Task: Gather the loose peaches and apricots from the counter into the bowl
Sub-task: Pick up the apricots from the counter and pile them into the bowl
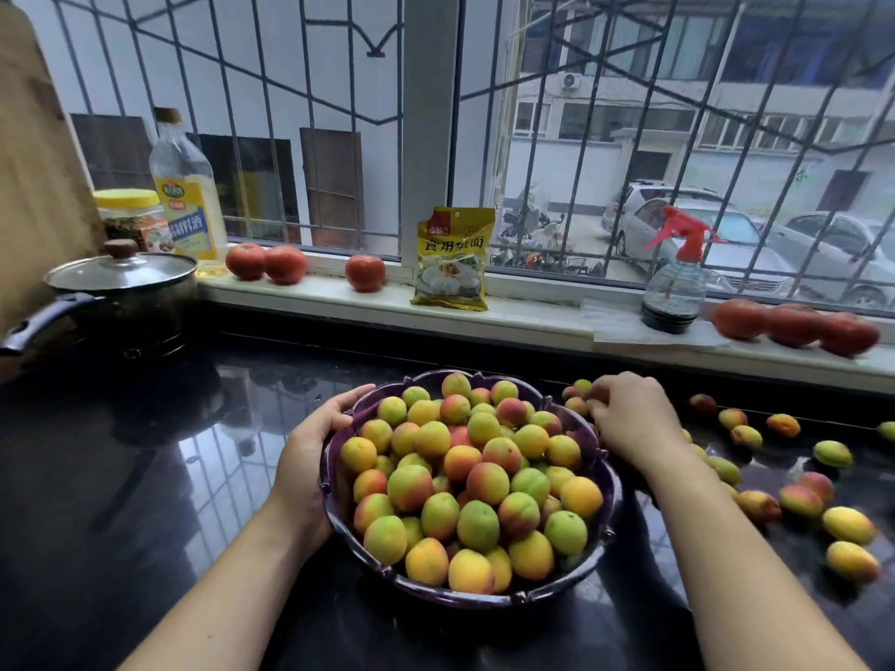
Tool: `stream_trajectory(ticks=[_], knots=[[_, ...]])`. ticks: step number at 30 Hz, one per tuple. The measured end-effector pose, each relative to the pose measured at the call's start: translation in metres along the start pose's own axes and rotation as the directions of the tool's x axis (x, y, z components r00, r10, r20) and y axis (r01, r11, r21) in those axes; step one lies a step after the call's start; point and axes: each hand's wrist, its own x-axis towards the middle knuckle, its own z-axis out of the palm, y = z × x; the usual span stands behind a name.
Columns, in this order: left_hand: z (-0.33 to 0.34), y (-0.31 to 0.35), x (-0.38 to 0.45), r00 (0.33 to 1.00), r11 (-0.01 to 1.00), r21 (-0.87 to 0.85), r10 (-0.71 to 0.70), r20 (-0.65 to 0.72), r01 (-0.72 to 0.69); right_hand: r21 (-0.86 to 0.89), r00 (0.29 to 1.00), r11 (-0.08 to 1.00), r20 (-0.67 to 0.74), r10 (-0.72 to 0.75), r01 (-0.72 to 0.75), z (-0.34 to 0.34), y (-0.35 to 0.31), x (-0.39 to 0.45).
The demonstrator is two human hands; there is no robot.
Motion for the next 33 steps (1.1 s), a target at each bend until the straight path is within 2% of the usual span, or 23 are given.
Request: stream_trajectory(ticks=[4,9,13,15,17,20,23,25,28,30,33], knots=[[-0.002,0.0,0.001,1.0,1.0,0.001,-0.006,0.01,0.006,-0.131,0.976,0.99,0.218,-0.022,0.052,0.003,-0.002,-0.004],[-0.002,0.001,0.001,1.0,1.0,-0.007,-0.01,0.001,0.01,-0.177,0.954,0.98,0.298,-0.036,0.093,0.005,0.008,-0.001],[-0.001,0.001,0.0,1.0,1.0,0.0,-0.011,0.012,0.011,-0.233,0.96,0.962,0.268,-0.078,0.143,0.012,0.007,-0.002],[-0.001,0.001,0.001,1.0,1.0,-0.004,-0.014,0.003,0.014,-0.157,0.976,0.98,0.199,-0.091,0.123,0.009,0.008,-0.001],[-0.002,0.001,0.001,1.0,1.0,-0.012,-0.018,-0.005,0.018,0.103,0.993,0.992,0.09,-0.077,0.068,-0.006,0.005,0.001],[-0.003,0.001,0.002,1.0,1.0,-0.016,-0.02,0.002,0.02,0.479,0.996,0.874,-0.024,-0.083,0.084,-0.039,-0.006,-0.001],[-0.004,0.001,0.001,1.0,1.0,-0.01,-0.021,0.004,0.021,0.697,0.973,0.709,0.075,-0.219,0.106,-0.07,-0.019,-0.014],[-0.004,0.001,0.002,1.0,1.0,-0.015,-0.02,-0.001,0.02,0.738,0.945,0.666,0.131,-0.3,0.109,-0.084,-0.024,-0.023],[-0.004,0.001,0.002,1.0,1.0,-0.014,-0.017,-0.002,0.017,0.741,0.913,0.663,0.195,-0.357,0.101,-0.094,-0.025,-0.03],[-0.004,0.001,0.002,1.0,1.0,-0.009,-0.018,-0.004,0.018,0.695,0.881,0.713,0.28,-0.381,0.088,-0.097,-0.023,-0.032],[-0.004,0.001,0.002,1.0,1.0,-0.01,-0.021,-0.001,0.021,0.552,0.797,0.825,0.444,-0.41,0.117,-0.1,-0.023,-0.036]])
